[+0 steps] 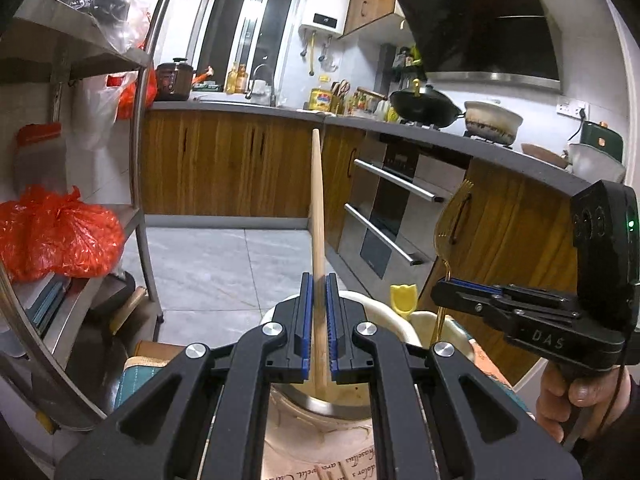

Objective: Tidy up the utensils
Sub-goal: 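Lower the chopstick into the tall pot while the right tool drops the fork in the small pot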

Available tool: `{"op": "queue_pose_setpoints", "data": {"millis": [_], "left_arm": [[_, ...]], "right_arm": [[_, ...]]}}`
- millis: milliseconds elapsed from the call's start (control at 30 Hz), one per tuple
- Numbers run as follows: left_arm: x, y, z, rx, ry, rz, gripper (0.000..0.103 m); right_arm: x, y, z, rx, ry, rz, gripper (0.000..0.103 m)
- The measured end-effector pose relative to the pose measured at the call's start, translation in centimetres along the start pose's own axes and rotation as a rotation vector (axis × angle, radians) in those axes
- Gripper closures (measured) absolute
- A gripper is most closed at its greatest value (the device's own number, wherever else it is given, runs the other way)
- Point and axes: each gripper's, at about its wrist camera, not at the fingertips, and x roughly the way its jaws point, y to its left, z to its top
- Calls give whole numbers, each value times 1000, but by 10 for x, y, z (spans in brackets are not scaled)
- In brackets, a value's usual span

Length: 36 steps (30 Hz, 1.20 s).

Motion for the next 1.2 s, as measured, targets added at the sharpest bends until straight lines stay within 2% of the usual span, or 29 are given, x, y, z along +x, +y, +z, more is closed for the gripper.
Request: {"op": "queue_pose_setpoints", "data": {"millis": [333,500,600,767,967,1200], "left_arm": [[5,2,-2,10,21,-5,95],[1,1,-2,26,13,-11,84],[-3,3,-1,25,8,-20,83],[-16,4,3,19,-26,-46,83],[-48,11,2,-3,-79,-46,76],[-78,22,-14,-12,-48,-18,75]], "right_arm": [[15,-8,1,43,8,7,96],[17,-9,-4,44,24,8,96],[14,-10,-3,41,26,8,96],[0,-8,-2,29,9,12,92],[-31,-9,-7,11,-13,-16,87],[-66,-5,-27,14,-9,-44,80]]}}
